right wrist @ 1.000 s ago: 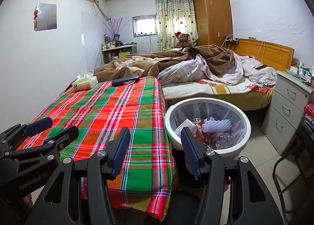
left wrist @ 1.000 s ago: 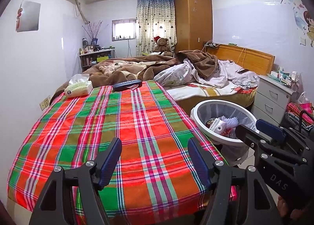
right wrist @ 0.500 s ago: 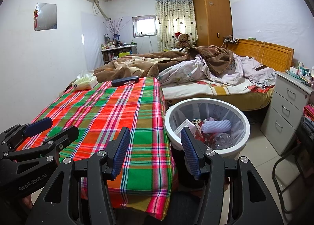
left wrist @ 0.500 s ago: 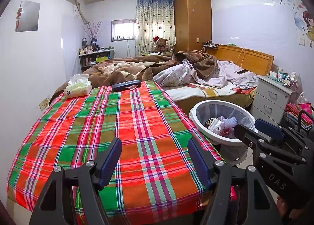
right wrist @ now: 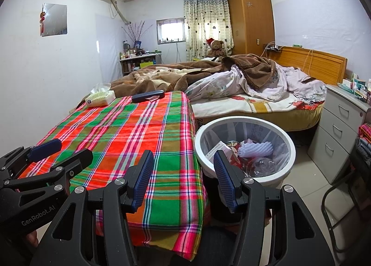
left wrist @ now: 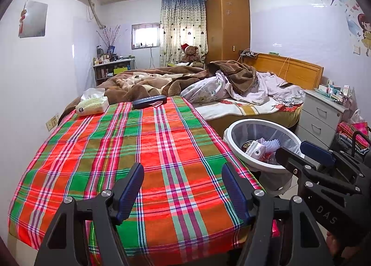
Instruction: Collect trash
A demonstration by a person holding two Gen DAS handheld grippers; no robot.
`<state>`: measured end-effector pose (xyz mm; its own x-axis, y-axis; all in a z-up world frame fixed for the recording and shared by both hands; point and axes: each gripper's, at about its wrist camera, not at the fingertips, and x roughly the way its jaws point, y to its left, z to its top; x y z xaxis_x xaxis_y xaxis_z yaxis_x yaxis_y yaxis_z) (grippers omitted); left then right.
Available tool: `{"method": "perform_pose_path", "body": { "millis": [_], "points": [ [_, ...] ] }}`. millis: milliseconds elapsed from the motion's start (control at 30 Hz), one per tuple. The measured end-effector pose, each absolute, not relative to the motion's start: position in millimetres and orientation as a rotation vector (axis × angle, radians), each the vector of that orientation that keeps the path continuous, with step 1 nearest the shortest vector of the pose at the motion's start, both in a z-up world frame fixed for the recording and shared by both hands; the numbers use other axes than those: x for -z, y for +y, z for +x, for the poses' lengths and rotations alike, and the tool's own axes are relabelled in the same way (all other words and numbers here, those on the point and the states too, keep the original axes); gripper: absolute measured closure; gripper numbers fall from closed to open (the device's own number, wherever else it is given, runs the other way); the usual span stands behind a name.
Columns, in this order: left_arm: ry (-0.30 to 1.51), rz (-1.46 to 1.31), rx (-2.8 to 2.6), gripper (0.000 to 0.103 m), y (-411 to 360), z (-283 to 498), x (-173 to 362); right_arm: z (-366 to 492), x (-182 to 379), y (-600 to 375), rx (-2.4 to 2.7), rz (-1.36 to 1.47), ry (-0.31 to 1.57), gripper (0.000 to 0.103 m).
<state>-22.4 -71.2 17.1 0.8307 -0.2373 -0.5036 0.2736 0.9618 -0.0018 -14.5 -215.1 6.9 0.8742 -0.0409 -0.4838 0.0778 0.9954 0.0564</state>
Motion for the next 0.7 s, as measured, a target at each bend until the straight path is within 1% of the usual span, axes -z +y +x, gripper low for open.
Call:
{"method": "perform_pose_path", "body": {
  "millis": [700],
  "points": [
    [0.524,0.070,0.273,0.034,-72.2,-22.1,-17.6,-14.1,-6.7,-213.2,0.062,0.075,0.503,0.048]
  ]
}}
